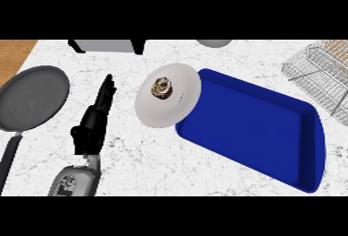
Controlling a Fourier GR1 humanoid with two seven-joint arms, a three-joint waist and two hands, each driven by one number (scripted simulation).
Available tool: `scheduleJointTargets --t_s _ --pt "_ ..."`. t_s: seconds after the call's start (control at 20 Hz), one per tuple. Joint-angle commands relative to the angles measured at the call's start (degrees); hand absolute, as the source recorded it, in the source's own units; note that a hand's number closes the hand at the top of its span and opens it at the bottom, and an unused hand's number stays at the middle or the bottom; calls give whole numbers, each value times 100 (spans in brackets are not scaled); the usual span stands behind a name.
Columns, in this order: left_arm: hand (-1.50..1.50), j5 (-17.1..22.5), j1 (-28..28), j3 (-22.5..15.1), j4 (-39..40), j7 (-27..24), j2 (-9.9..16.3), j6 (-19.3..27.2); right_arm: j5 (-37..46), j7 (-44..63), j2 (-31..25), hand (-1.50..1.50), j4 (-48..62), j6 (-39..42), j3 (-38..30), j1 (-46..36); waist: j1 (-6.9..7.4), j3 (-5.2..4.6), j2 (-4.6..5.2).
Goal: Pick the squash from the tray and place it in the tiered basket
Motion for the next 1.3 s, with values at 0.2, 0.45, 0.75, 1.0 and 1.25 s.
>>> scheduleJointTargets --t_s 0.2,0.45,0.75,1.0,1.25 --pt "0 30 42 109 343 -345 5 6 112 -19 -539 150 558 -301 -17 305 -71 -1 -17" --pt "0 -19 108 -1 -96 -64 51 -41 -269 354 -589 150 556 -1069 -548 528 -3 9 1" --pt "0 42 359 19 -164 -220 75 -80 -873 -235 -637 -150 284 -1972 -1129 736 -26 8 -31" --pt "0 115 -39 206 -83 164 120 -74 -951 -384 -435 -150 -136 -3145 -1178 1030 -102 6 -44" --pt "0 -135 28 16 -195 307 -32 148 -857 154 -447 -150 -833 -3612 -1217 1258 -258 -1 -118"
